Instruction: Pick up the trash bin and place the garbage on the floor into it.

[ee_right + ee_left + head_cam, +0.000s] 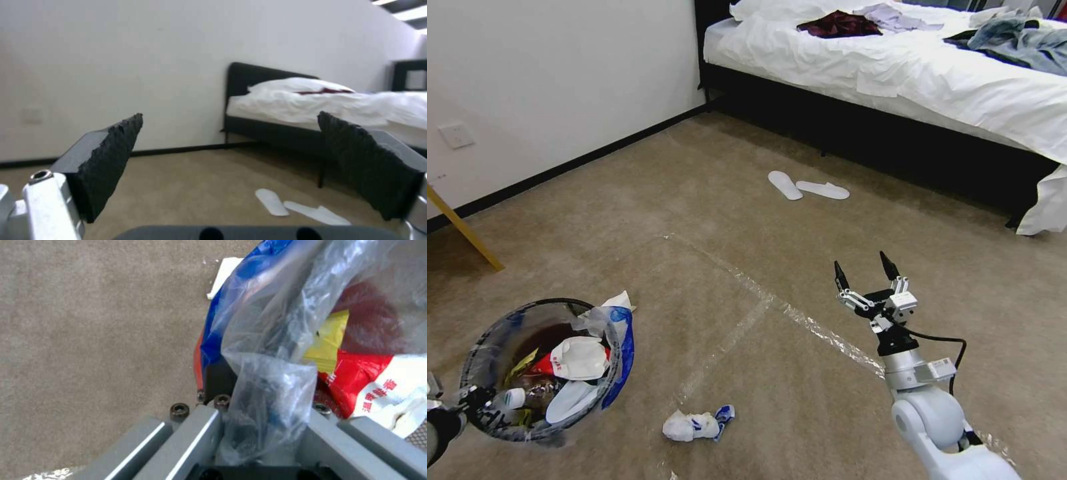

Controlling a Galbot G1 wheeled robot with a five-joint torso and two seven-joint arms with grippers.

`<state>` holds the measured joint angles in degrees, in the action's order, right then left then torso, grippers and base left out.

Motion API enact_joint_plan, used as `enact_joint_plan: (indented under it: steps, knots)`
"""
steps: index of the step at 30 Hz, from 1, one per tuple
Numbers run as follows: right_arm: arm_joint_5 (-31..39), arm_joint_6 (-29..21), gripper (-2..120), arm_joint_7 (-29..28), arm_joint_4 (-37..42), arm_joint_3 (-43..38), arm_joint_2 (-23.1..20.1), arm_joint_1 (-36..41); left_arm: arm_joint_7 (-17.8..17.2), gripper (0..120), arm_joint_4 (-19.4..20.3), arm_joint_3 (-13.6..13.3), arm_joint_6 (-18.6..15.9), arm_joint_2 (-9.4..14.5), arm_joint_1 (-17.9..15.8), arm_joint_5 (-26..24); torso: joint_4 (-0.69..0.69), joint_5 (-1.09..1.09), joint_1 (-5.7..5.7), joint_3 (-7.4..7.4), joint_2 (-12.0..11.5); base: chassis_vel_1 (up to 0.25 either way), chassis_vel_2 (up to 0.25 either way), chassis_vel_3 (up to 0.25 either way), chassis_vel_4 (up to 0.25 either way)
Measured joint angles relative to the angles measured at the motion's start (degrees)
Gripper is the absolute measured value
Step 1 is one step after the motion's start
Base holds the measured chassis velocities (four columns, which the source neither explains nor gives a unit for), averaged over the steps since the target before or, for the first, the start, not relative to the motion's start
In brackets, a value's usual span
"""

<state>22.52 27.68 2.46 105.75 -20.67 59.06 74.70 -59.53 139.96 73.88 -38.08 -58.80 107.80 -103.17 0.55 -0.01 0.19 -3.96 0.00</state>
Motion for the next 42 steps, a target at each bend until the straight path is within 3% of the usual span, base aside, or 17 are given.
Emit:
enact_joint_plan:
  steps: [9, 11, 13, 14, 15, 17, 18, 20, 21, 23, 24, 28, 29, 33, 35, 42]
  knots:
    - [3.6, 0.8, 100, 6.8, -3.7, 8.4, -9.2, -7.2, 0.2, 0, 0.3, 1.0, -0.1, -0.4, 0.9, -0.1, -0.01, 0.02, -0.01, 0.0, 0.0, 0.0, 0.0, 0.0, 0.0]
    - [4.5, 0.5, 100, 9.8, -6.0, 15.3, -15.4, -12.7, 0.1, 0, 0.4, 1.0, -0.1, -0.5, 0.9, 0.0, -0.01, 0.0, -0.01, 0.0, 0.0, 0.0, 0.0, 0.0, 0.0]
    - [5.0, 0.6, 100, 11.0, -6.6, 16.7, -16.5, -14.1, 0.1, 0, 0.4, 1.0, -0.1, -0.5, 0.9, 0.0, -0.01, 0.0, -0.01, 0.0, 0.0, 0.0, 0.0, 0.0, 0.0]
    - [7.3, 0.6, 100, 16.8, -8.6, 19.9, -19.3, -17.7, 0.1, 0, 0.5, 1.0, -0.1, -0.6, 0.8, 0.0, -0.01, 0.02, -0.01, 0.0, 0.0, 0.0, 0.0, 0.0, 0.0]
    - [7.3, 0.6, 100, 16.8, -8.6, 19.9, -19.3, -17.7, 0.1, 0, 0.5, 1.0, -0.1, -0.6, 0.8, 0.0, -0.01, 0.02, -0.01, 0.0, 0.0, 0.0, 0.0, 0.0, 0.0]
    - [11.0, 0.5, 100, 29.5, -12.1, 25.2, -23.0, -24.1, 0.0, 0, 0.6, 0.5, 0.0, -0.6, 0.3, 0.2, -0.01, 0.02, -0.01, -0.01, 0.0, 0.0, 0.0, 0.0, 0.0]
    - [11.0, 0.5, 100, 29.5, -12.1, 25.2, -23.0, -24.1, 0.0, 0, 0.6, 0.5, 0.0, -0.6, 0.3, 0.2, -0.01, 0.02, -0.01, -0.01, 0.0, 0.0, 0.0, 0.0, 0.0]
    - [11.9, 0.5, 100, 36.9, -13.6, 27.2, -26.6, -26.8, -0.6, 0, -0.5, -2.2, 0.5, 1.0, -2.0, 0.4, -0.06, 0.03, -0.01, -0.01, 0.0, 0.0, 0.0, 0.0, 0.0]
    - [11.9, 0.5, 100, 36.9, -13.6, 27.2, -26.6, -26.8, -0.6, 0, -0.5, -2.2, 0.5, 1.0, -2.0, 0.4, -0.06, 0.03, -0.01, -0.01, 0.0, 0.0, 0.0, 0.0, 0.0]
    - [11.0, 0.3, 100, 41.8, -14.8, 27.8, -29.6, -28.6, -1.0, 0, -2.0, -5.3, 1.1, 3.0, -4.4, 0.6, 0.05, -0.03, -0.01, -0.01, 0.0, 0.0, 0.0, 0.0, 0.0]
    - [10.9, -0.8, 100, 43.8, -15.6, 29.2, -30.0, -30.5, -0.8, 0, -2.4, -5.8, 1.2, 3.1, -4.7, 0.7, 0.08, 0.04, -0.01, -0.01, 0.0, 0.0, 0.0, 0.0, 0.0]
    - [10.7, -2.2, 100, 46.5, -17.2, 33.5, -29.9, -35.4, -0.3, 0, -2.8, -6.2, 1.3, 2.8, -5.1, 0.9, 0.02, 0.01, -0.01, -0.01, 0.0, 0.0, 0.0, 0.0, 0.0]
    - [10.1, -2.8, 100, 49.1, -19.2, 37.6, -28.9, -39.7, 0.0, 0, -3.1, -6.5, 1.4, 2.4, -5.3, 1.2, -0.01, -0.02, -0.01, -0.01, 0.0, 0.0, 0.0, 0.0, 0.0]
    - [8.7, -2.9, 100, 54.5, -22.0, 42.2, -26.4, -44.6, 0.3, 0, -3.5, -7.1, 1.5, 1.9, -5.7, 1.8, -0.04, 0.02, -0.01, -0.01, 0.0, 0.0, 0.0, 0.0, 0.0]
    - [6.2, -2.2, 100, 59.8, -26.1, 47.1, -21.8, -50.1, 0.5, 0, -4.1, -7.7, 1.6, 1.5, -6.4, 2.4, -0.01, 0.01, -0.01, -0.01, 0.0, 0.0, 0.0, 0.0, 0.0]
    - [2.9, -1.7, 100, 62.5, -32.4, 55.5, -14.1, -58.6, 0.5, 0, -4.5, -6.7, 1.7, 2.1, -6.3, 2.2, -0.03, -0.01, 0.0, -0.02, 0.0, 0.0, 0.0, 0.0, 0.0]
